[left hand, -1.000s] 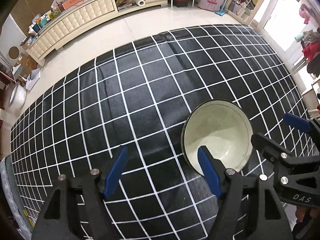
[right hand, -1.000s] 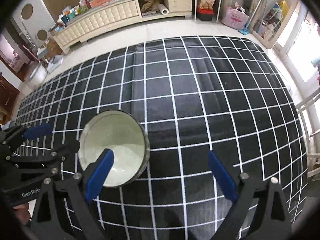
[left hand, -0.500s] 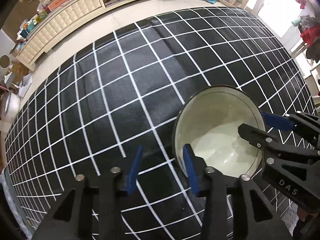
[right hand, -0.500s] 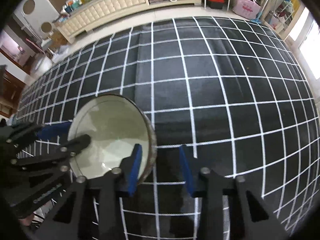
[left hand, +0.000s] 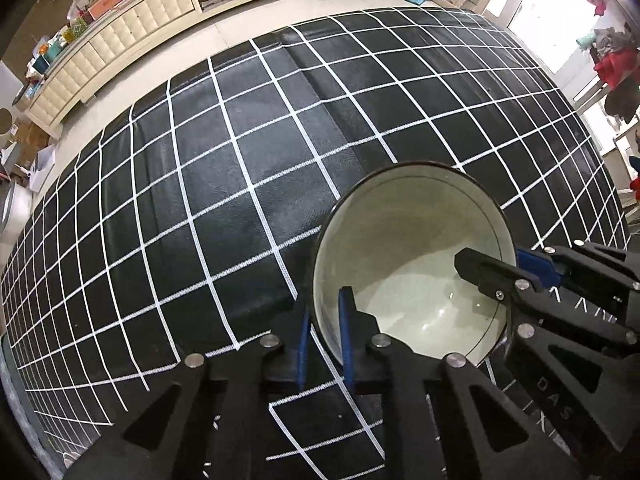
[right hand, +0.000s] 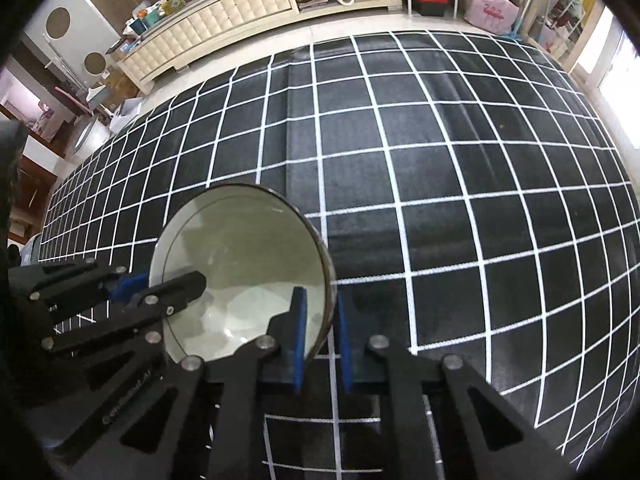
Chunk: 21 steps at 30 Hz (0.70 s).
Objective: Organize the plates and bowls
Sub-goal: 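Grasp the rim of the floral bowl with the left gripper, then carry the floral bowl onto the stacked bowls and open the left gripper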
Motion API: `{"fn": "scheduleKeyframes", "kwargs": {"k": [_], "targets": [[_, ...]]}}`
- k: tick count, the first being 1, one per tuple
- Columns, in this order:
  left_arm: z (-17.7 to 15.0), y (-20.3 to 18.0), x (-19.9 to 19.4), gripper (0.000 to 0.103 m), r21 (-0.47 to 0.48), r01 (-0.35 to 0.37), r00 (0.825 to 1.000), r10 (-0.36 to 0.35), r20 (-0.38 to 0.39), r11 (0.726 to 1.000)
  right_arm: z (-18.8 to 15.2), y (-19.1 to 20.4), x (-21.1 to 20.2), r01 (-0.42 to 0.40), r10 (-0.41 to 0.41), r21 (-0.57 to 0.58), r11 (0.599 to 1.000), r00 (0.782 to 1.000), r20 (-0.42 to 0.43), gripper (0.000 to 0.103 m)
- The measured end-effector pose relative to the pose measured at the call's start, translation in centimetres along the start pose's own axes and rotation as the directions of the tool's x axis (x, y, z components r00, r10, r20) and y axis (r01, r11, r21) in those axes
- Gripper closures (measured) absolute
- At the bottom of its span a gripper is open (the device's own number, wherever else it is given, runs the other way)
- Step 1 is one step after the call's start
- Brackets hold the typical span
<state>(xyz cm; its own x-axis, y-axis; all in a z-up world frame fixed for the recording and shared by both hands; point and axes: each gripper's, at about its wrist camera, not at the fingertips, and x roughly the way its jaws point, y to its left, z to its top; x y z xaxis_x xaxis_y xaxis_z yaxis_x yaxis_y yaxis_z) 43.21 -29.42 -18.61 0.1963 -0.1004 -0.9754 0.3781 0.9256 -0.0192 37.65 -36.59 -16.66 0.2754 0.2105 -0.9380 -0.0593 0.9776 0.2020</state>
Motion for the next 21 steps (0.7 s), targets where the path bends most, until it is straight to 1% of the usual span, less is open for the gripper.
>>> {"fn": "scheduleKeyframes", "kwargs": {"k": [3,5,11,17,21], "targets": [[-0.3,0.2,-0.5,0.091,0.012,-0.001,1.000,0.001,-0.012,1.000,-0.1,0.0,0.0,-0.009,0.009,0.014,1.000,1.000,0.007,0.087],[-1.2,0.2,-0.7,0.091,0.020,-0.005,1.000,0.006,-0.030,1.000,-0.7,0.0,-0.4,-0.027,0.026,0.046,0.999,1.000,0.011,0.087],[-4.2,1.0,-1.9,0.092,0.005,0.007,1.000,-0.007,-0.028,1.000,-1.9,1.2,-1.1,-0.036,0.036,0.047,0.998,0.999,0.005,0.088],[-6.6,2.3,-5.6,0.092,0.003,0.001,1.000,-0.001,0.012,1.000,-2.0,3.1,-3.3,-0.048,0.047,0.025,0.999,0.998,0.034,0.089],[-8.1,4.2,-8.3,0.092,-0.025,0.001,0.999,0.000,0.040,1.000,-2.4,5.3,-5.1,-0.052,0.052,-0.010,0.999,0.997,0.061,0.089]]}}
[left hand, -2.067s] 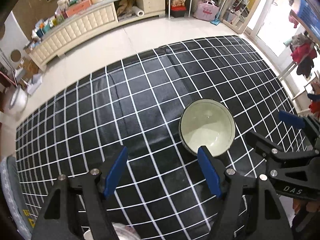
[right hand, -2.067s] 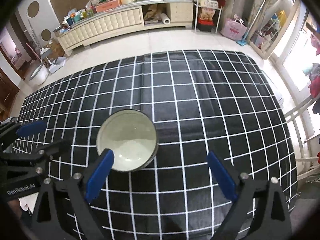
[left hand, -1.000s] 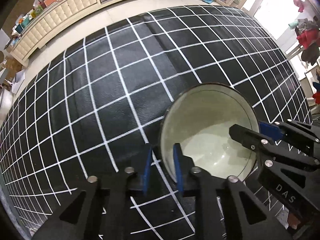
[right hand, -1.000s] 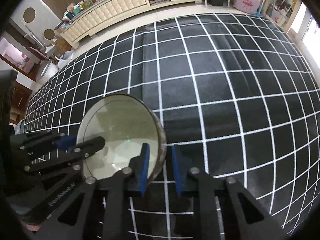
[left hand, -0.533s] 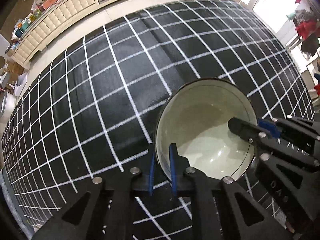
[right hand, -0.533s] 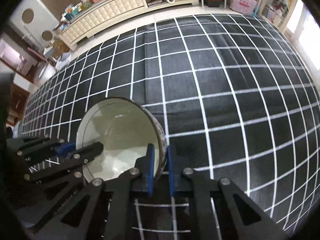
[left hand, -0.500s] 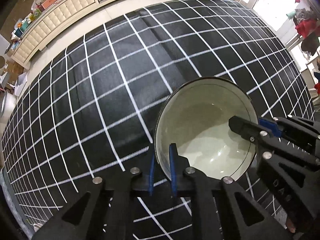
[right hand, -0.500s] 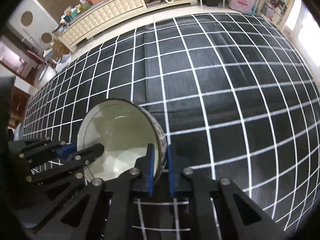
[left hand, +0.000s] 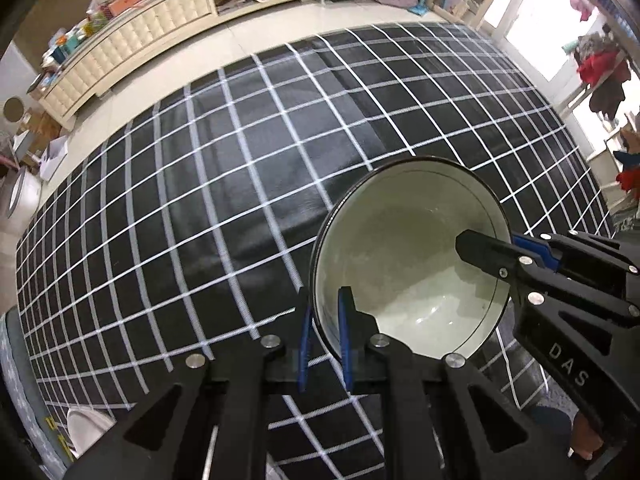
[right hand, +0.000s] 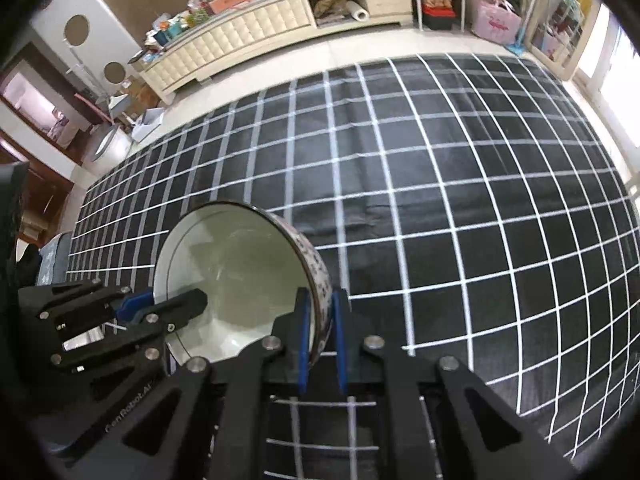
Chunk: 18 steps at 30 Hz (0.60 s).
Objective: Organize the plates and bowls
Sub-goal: 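Carry the floral bowl onto the stacked bowls and open the left gripper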
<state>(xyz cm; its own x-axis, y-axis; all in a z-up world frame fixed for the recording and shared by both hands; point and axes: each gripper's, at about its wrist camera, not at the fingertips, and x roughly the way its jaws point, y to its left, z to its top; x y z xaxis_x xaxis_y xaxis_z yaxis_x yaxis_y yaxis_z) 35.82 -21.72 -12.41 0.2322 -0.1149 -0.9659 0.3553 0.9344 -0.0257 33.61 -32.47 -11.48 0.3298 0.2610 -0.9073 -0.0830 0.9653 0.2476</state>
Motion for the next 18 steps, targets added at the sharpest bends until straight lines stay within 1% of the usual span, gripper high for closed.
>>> {"fn": "scheduleKeyframes", "kwargs": {"k": [3,8,14,18], "targets": [[-1.5,1.4,-2.1,0.092,-0.011,-0.009,1.000,0.009,0.019,1.000,-0.8,1.5,-0.8,-0.014,0.014,-0.015,1.000,1.000,0.013,0.089],[-4.2,3.8,-5.4,0.092,-0.040,-0.022,0.999,0.023,0.040,0.999,-2.0,4.1,-1.8,-0.056,0.056,-0.033,0.998,0.998,0.010,0.090],[-7.8,6.1,-8.3,0.092,-0.074,-0.034,0.998,0.038,0.058,0.997,-2.9,7.6,-2.8,-0.061,0.063,-0.085,0.995,0.998,0.021,0.089],[-10.2,8.1,-9.3,0.092,-0.101,-0.034,0.998,0.039,0.051,0.994,-3.8,9.9,-2.5,-0.078,0.079,-0.105,0.991,0.997,0.001,0.089]]}}
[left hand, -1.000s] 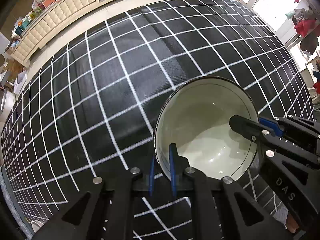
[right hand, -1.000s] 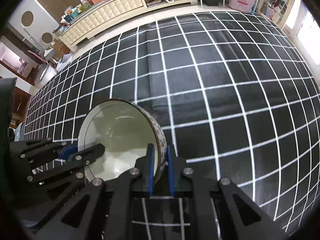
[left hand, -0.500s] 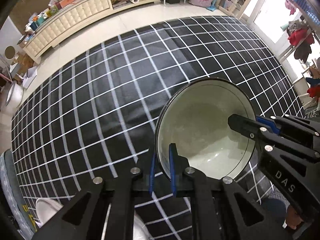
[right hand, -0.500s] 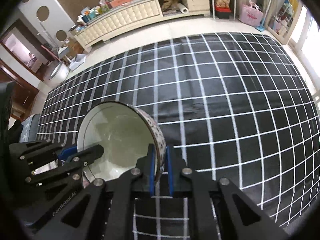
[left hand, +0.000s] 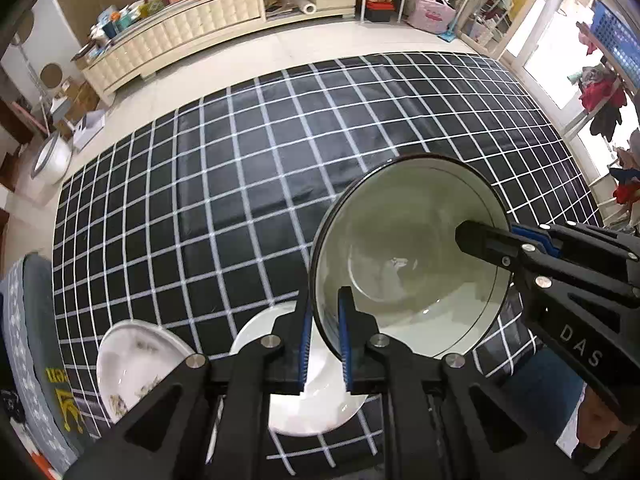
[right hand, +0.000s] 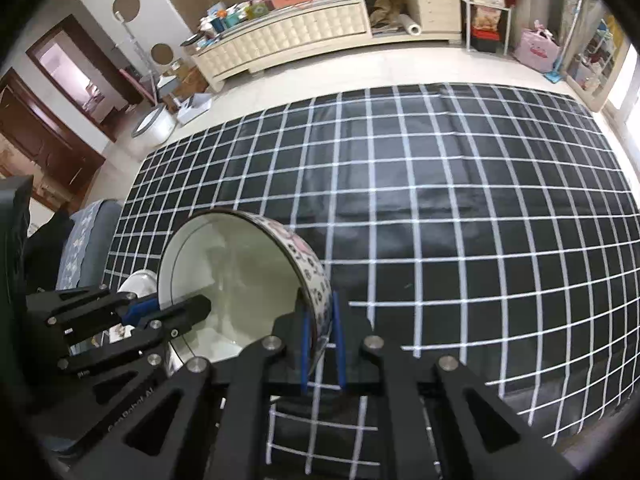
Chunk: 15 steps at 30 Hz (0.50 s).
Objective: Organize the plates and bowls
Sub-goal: 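Carry the floral bowl onto the stacked bowls and open the left gripper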
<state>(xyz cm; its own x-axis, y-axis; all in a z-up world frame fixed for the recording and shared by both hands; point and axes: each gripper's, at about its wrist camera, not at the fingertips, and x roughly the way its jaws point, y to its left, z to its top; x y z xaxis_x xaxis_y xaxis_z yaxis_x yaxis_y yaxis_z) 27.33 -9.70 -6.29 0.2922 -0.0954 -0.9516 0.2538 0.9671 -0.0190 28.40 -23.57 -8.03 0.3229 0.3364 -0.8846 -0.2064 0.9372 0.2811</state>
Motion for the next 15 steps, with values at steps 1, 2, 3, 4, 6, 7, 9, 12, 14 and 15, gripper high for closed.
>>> {"fn": "scheduleKeyframes", "kwargs": {"k": [1,2,3,4,6,7,9,12,14,15], "targets": [[-0.4,0.5,-0.1,0.092,-0.005,-0.002,1.000,0.002,-0.001,1.000,-0.2,0.5,0.3,-0.004,0.004,-0.007,1.000,1.000,-0.008,0.089],[-0.7,0.7,-0.1,0.092,-0.008,-0.005,1.000,0.005,-0.003,1.000,-0.3,1.1,0.7,-0.007,0.007,-0.013,1.000,1.000,-0.018,0.089],[-1.1,1.2,-0.2,0.092,-0.013,-0.008,1.000,0.008,-0.005,1.000,-0.5,1.7,1.0,-0.009,0.009,-0.019,1.000,1.000,-0.029,0.089],[-1.4,1.5,-0.1,0.092,-0.018,-0.011,1.000,0.011,-0.009,1.000,-0.6,2.2,1.4,-0.012,0.011,-0.025,1.000,0.999,-0.038,0.089],[-2.0,2.1,0.4,0.092,-0.028,-0.016,1.000,0.015,-0.021,0.999,-0.8,3.2,1.9,-0.015,0.014,-0.032,0.999,0.998,-0.053,0.089],[-2.3,2.4,0.5,0.092,-0.031,-0.018,1.000,0.017,-0.025,0.999,-0.9,3.5,2.1,-0.015,0.013,-0.038,0.999,0.998,-0.058,0.089],[-2.9,2.9,0.7,0.092,-0.033,-0.023,0.999,0.022,-0.034,0.999,-1.3,4.3,2.5,-0.014,0.011,-0.049,0.999,0.998,-0.064,0.089],[-4.1,3.9,1.3,0.092,-0.044,-0.026,0.998,0.023,-0.056,0.999,-1.8,4.7,3.5,-0.018,0.014,-0.054,0.998,0.996,-0.086,0.089],[-4.6,4.4,1.7,0.092,-0.046,-0.029,0.997,0.025,-0.073,0.999,-2.2,4.8,4.1,-0.017,0.011,-0.058,0.998,0.994,-0.106,0.089],[-4.9,4.5,1.8,0.092,-0.042,-0.032,0.996,0.029,-0.080,0.999,-2.4,4.9,4.5,-0.017,0.010,-0.060,0.998,0.993,-0.115,0.089]]}}
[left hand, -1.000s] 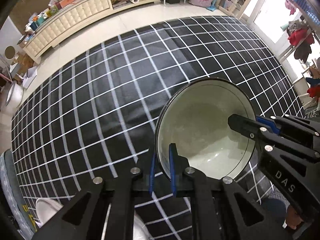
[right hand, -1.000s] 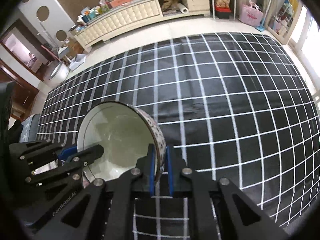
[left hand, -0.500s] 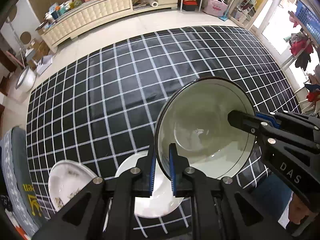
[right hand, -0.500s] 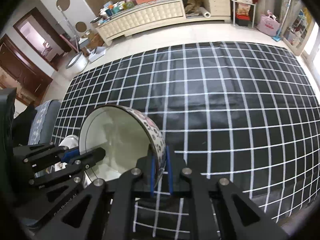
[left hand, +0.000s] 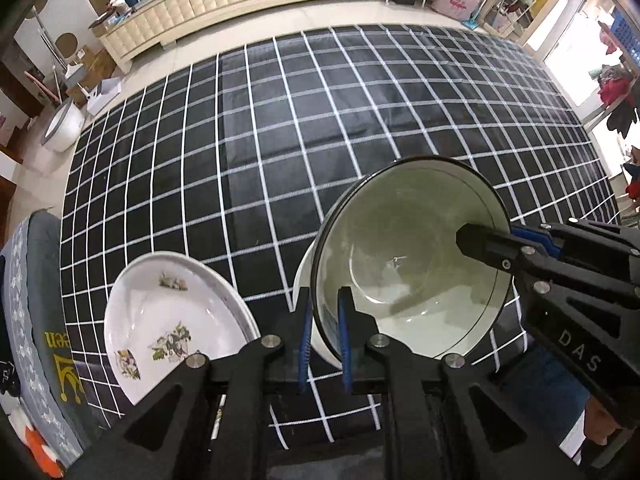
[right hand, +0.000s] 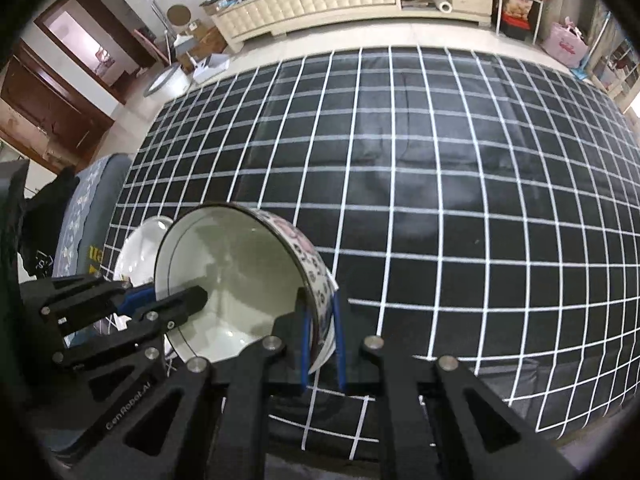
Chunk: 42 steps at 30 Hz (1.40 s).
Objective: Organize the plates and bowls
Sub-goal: 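Carry the floral bowl onto the stacked bowls and open the left gripper, then close the left gripper on the rim of the nested bowl stack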
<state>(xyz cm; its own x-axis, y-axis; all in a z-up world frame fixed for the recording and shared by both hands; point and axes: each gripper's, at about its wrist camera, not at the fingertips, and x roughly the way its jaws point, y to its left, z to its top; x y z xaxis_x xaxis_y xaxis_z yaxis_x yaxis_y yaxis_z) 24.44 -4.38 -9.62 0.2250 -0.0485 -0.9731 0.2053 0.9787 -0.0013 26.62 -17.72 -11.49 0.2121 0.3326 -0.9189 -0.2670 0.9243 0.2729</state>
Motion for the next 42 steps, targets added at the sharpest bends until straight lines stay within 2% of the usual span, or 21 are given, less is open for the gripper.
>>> {"fn": "scheduleKeyframes", "kwargs": {"k": [8,17,24,25,28,33,35,36,37,42], "targets": [[-1.2,0.1,2.2,0.092,-0.010,-0.003,0.999,0.002,-0.050,1.000,-0.4,0.7,2.0,0.001,-0.001,-0.001,1.000,0.999,-0.051,0.090],[-1.7,0.5,2.2,0.093,-0.003,-0.017,0.999,0.017,-0.045,1.000,-0.7,1.2,2.8,0.016,-0.016,-0.001,1.000,0.997,-0.081,0.088],[-1.9,0.7,1.5,0.093,0.013,-0.033,0.999,0.033,-0.012,0.999,-0.5,2.2,1.8,0.099,-0.100,-0.038,0.994,0.994,-0.040,0.086],[-1.9,0.6,1.3,0.093,0.014,-0.031,0.999,0.031,-0.011,0.999,-0.6,2.2,1.7,0.099,-0.101,-0.033,0.994,0.994,-0.039,0.081],[-2.1,0.6,0.9,0.093,0.009,-0.023,1.000,0.023,-0.005,1.000,-0.7,1.9,1.4,0.121,-0.122,-0.027,0.992,0.992,-0.040,0.056],[-2.6,1.1,-0.2,0.093,-0.003,0.006,0.999,-0.006,0.032,1.000,-1.1,1.6,0.8,0.127,-0.127,-0.001,0.992,0.991,-0.032,0.046],[-2.8,1.4,-0.2,0.086,-0.006,0.015,0.999,-0.015,0.039,1.000,-1.4,1.7,0.5,0.125,-0.125,-0.001,0.992,0.992,-0.026,0.035],[-3.0,1.5,-0.4,0.082,-0.006,0.022,0.999,-0.021,0.048,1.000,-1.5,1.8,0.3,0.126,-0.126,-0.001,0.992,0.992,-0.019,0.033],[-3.1,1.6,-0.5,0.075,-0.005,0.025,0.998,-0.025,0.056,1.000,-1.6,1.9,0.1,0.127,-0.127,-0.002,0.992,0.992,-0.014,0.029],[-3.7,2.0,-1.4,0.058,0.012,0.050,0.993,-0.051,0.103,0.999,-2.2,1.9,-0.4,0.136,-0.137,0.028,0.990,0.990,0.023,0.027]]}}
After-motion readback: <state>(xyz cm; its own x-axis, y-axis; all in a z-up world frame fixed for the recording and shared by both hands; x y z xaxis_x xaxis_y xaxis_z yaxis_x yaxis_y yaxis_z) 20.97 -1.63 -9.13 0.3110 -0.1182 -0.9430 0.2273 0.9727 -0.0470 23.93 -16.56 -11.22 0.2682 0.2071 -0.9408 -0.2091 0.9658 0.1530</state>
